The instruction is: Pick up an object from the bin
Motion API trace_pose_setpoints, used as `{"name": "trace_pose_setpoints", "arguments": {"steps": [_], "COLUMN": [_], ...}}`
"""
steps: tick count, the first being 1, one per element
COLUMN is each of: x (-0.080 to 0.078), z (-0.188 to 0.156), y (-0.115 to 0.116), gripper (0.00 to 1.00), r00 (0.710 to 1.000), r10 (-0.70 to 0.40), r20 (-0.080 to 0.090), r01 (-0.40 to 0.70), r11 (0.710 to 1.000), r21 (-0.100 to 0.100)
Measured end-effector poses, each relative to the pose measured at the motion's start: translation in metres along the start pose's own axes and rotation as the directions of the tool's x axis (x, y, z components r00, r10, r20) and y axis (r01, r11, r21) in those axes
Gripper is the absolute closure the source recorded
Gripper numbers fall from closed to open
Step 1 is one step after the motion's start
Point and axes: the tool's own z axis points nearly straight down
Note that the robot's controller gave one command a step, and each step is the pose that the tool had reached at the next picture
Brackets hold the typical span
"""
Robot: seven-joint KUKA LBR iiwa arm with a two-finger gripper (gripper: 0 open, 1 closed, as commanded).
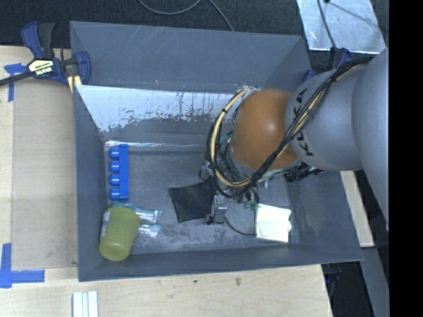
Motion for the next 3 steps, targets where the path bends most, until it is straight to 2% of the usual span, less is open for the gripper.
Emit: {"name": "trace_pose_setpoints", "arguments": {"steps": [1,2,3], "x": [-0.005,-0.004,0.006], "z": [0.031,0.015,0.01], "y": [-0.002,0.002,0.029], "gripper": [0.0,0.0,1.0], "r00": [0.999,0.998,0.996], "r10": [0.038,-0.064,0.094], "r20": [-0.001,0.006,0.002], "r01": [-0.038,0.064,-0.094], "r11": [0.999,0.998,0.996], "r21": [0.0,0.0,-0.001]}}
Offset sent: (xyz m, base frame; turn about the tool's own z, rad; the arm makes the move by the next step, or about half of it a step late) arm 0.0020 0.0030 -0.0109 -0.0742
